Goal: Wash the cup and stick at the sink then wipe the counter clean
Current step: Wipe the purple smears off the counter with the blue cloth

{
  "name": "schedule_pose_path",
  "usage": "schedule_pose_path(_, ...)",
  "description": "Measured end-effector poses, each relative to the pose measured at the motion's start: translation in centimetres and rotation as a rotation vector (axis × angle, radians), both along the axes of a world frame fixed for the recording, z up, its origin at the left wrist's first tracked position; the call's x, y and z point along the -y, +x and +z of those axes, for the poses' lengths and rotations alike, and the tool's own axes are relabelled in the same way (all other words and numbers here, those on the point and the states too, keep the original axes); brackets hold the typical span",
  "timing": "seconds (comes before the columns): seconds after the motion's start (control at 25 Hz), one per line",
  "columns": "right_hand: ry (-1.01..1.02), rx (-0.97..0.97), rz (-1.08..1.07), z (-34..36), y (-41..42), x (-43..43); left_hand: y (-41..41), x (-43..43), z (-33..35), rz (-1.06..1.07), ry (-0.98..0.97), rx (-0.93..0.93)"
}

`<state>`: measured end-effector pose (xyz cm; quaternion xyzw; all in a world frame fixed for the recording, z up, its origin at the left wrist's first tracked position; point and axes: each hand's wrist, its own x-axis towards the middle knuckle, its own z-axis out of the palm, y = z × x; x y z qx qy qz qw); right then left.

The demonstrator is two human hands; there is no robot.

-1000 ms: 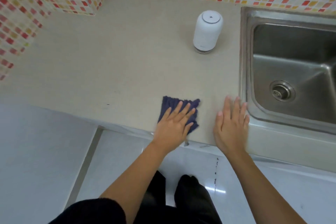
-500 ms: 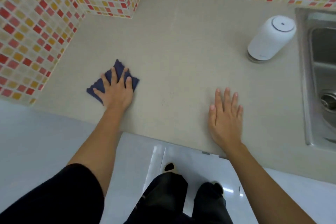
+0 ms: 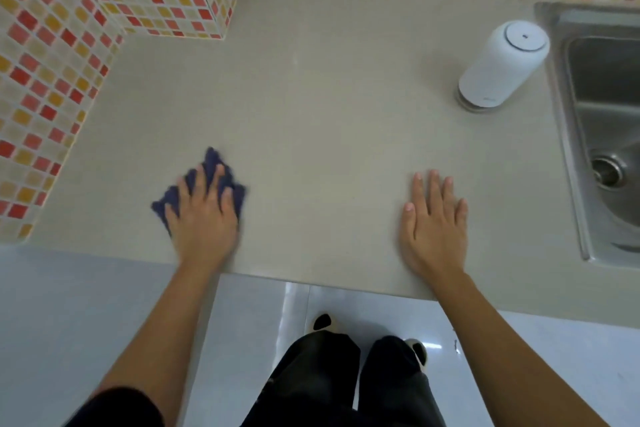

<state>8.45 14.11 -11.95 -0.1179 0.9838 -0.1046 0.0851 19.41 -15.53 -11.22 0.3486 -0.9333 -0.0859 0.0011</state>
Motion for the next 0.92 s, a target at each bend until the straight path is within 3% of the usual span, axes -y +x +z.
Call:
schedule_pose_path(0.12,0.007,0.004,0.0,-0.2,-0.3,0.1,-8.4,2.7,0.0,0.132,0.02,-0.048)
schedule_pose_path(0.24,0.001,0.002,-0.002,-0.3,-0.3,0.1,-11.0,-6.8,-1.1,-0.252,-0.057,-0.121)
schedule_pose_path(0.32,-0.011,0.004,0.002,-0.3,-0.4,0.0,-6.0,-14.0,-1.4,-0.583,-0.072,-0.149)
schedule_pose_path(0.4,-0.026,0.006,0.009,-0.3,-0.4,-0.2,0.5,-15.4,-0.6,-0.749,0.043,-0.086)
schedule_pose_path(0.48,-0.026,0.005,0.018,-0.2,-0.4,-0.3,3.5,-10.5,-0.3,-0.702,0.05,-0.047)
schedule_pose_path(0.6,-0.02,-0.006,0.011,-0.4,-0.5,-0.2,-0.2,-1.5,-0.5,-0.384,-0.095,-0.054)
schedule_pose_path(0.72,-0.114,-0.012,0.003,-0.2,-0.6,-0.1,-7.1,-4.0,-0.4,-0.209,-0.029,-0.073)
schedule_pose_path(0.84,-0.245,-0.047,-0.08,0.2,-0.4,-1.3,-6.6,-15.1,-1.4,-0.506,-0.036,-0.169)
schedule_pose_path(0.92,-0.2,-0.088,-0.146,0.3,-0.5,-4.0,-1.3,-19.9,-1.2,-0.741,-0.026,-0.147)
